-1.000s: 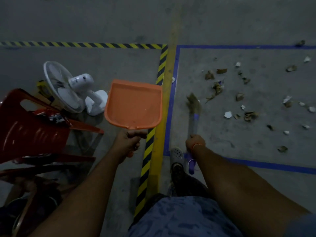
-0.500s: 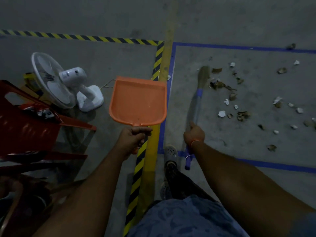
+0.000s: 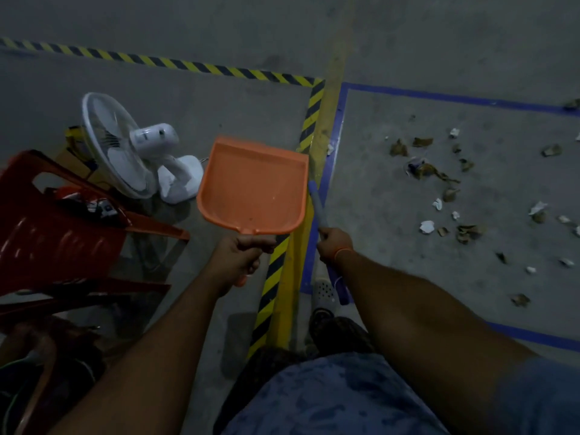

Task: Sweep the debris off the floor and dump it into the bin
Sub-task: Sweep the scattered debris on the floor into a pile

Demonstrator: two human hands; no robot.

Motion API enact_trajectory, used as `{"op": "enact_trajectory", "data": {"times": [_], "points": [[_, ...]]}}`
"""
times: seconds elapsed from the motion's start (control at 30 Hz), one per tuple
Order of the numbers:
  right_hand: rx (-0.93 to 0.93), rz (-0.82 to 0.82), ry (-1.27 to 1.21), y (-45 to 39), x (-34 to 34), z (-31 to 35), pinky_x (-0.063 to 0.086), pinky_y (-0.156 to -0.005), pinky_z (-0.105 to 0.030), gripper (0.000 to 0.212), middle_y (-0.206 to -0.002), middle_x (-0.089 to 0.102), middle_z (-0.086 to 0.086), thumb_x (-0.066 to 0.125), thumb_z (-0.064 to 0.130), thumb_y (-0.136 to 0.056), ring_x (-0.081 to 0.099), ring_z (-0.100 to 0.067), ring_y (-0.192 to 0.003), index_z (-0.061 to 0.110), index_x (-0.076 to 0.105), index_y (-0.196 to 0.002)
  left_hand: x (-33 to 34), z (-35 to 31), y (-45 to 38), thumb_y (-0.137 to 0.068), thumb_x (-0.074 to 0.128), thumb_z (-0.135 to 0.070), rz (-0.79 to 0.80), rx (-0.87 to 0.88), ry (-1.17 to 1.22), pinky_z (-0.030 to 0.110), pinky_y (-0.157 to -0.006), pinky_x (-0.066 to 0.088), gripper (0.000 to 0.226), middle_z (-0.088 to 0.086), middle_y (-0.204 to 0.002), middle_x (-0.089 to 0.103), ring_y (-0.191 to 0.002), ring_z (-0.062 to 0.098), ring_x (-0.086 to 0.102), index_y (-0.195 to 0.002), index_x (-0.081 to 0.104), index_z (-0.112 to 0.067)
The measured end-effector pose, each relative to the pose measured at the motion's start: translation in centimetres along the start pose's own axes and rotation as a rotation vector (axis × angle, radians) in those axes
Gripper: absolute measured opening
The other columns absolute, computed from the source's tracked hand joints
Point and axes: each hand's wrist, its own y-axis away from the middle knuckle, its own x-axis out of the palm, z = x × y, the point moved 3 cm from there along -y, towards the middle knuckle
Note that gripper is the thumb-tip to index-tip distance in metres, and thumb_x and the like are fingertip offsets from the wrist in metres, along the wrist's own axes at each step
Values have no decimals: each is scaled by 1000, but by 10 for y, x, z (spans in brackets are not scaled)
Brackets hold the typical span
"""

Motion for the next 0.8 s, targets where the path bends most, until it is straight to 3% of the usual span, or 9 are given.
{"op": "enact_trajectory", "data": {"times": [0.2, 0.3, 0.4, 0.53, 0.6, 0.7, 0.8], "points": [[83, -10, -120, -45, -3, 18, 55, -91, -48, 46, -121, 65, -19, 61, 16, -84, 66, -40, -103, 15, 61, -130, -27, -25, -33, -97, 48, 10, 19, 38, 17, 24, -51, 37, 42, 9, -90, 74, -52, 10, 50, -96, 80, -18], [181, -49, -171, -69, -11, 13, 57, -85, -45, 47, -117, 67, -14, 64, 16, -81, 68, -36, -97, 18, 62, -128, -48, -32, -54, -97, 54, -2, 81, 35, -24, 31, -55, 31, 32, 28, -92, 67, -55, 19, 45, -101, 80, -21], [259, -129, -285, -79, -23, 15, 60, -73, -40, 43, -102, 70, -10, 65, 11, -81, 71, -31, -78, 14, 65, -124, -67, -48, -72, -99, 49, 5, 129, 25, -43, 24, -49, 35, 32, 15, -94, 71, -54, 12, 48, -107, 75, -12], [317, -262, -330, -62, -34, 53, 54, -75, -28, 56, -119, 67, -14, 66, 5, -80, 62, -26, -80, 14, 57, -134, -94, -76, -99, -100, 50, 2, 150, -1, -59, 21, -47, 29, 31, 19, -97, 68, -55, 15, 45, -108, 76, -11], [302, -295, -385, -64, -30, 64, 58, -77, -35, 57, -121, 66, -13, 63, 6, -81, 65, -28, -84, 19, 56, -136, -108, -87, -112, -100, 51, 0, 166, 4, -76, 21, -46, 27, 30, 24, -98, 67, -56, 19, 42, -107, 77, -14], [214, -318, -507, -75, -21, 77, 61, -70, -47, 51, -114, 66, -15, 57, 7, -81, 69, -34, -77, 24, 60, -130, -124, -104, -128, -101, 50, -1, 163, 0, -91, 17, -41, 26, 27, 15, -84, 67, -49, 15, 40, -111, 74, -7], [137, -297, -637, -82, -19, 104, 60, -64, -39, 46, -104, 63, -19, 52, -3, -85, 66, -32, -66, 16, 60, -126, -136, -114, -144, -101, 49, -3, 161, -12, -80, 17, -43, 22, 27, 4, -60, 56, -46, 14, 33, -109, 75, -7]]}}
